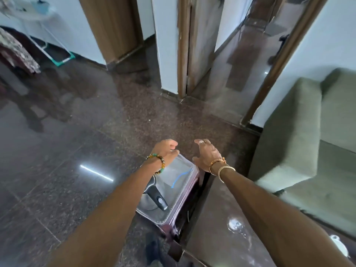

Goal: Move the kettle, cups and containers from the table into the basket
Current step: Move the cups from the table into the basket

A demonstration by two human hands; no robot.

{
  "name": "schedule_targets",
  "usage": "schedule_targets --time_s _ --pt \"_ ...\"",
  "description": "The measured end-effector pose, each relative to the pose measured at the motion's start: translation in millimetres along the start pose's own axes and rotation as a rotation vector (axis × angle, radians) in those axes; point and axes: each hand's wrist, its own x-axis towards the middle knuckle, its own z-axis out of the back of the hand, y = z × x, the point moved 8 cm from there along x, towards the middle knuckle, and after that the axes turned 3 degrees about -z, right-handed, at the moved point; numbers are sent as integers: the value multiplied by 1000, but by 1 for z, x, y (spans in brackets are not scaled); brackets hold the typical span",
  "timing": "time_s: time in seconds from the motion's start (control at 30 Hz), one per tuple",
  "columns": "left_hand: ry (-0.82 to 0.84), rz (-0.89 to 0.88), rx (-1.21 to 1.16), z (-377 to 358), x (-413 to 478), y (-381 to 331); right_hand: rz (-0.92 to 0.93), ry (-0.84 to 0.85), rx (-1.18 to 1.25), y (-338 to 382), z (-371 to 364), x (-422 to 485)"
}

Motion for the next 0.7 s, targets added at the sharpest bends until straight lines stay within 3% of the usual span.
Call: schedule_targets --time_s 0.33,0.7 --pt "-112 -217 90 19 -54 -111 27 -247 23 -20 102 -92" --pt "89 -437 119 -92 -133 -157 -266 -374 75 -107 83 -244"
